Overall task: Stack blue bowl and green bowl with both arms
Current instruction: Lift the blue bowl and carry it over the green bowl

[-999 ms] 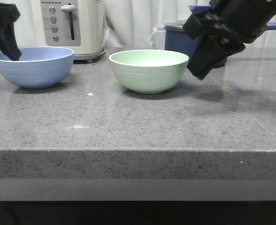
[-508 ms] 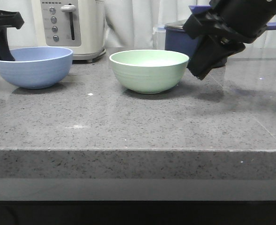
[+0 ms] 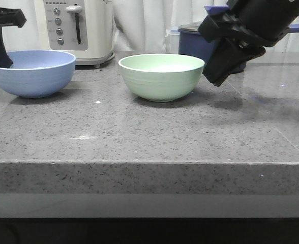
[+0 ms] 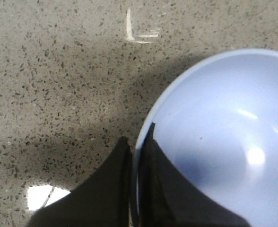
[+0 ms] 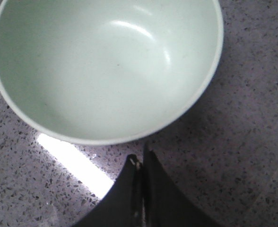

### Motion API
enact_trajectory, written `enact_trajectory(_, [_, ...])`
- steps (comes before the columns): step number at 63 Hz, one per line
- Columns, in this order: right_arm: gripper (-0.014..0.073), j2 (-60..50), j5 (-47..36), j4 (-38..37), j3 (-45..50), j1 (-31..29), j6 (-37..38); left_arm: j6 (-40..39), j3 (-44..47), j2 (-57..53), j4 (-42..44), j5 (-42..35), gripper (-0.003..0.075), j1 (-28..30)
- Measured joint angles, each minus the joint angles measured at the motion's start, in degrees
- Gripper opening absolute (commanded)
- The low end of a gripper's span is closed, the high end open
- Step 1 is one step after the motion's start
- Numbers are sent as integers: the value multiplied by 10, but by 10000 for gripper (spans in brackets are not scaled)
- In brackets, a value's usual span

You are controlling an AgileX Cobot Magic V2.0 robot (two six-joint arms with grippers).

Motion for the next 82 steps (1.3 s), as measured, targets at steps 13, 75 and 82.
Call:
enact_trajectory(13, [-63,0,0,1,0,0,0,50,-39,-25,-77,33,-20,-1])
enact_trajectory(75, [-63,0,0,1,0,0,-1,38,-267,113,-59,83,-20,-228])
enact_trajectory(82, [-63,0,0,1,0,0,0,32,-268,122,-47,83,-20,-228])
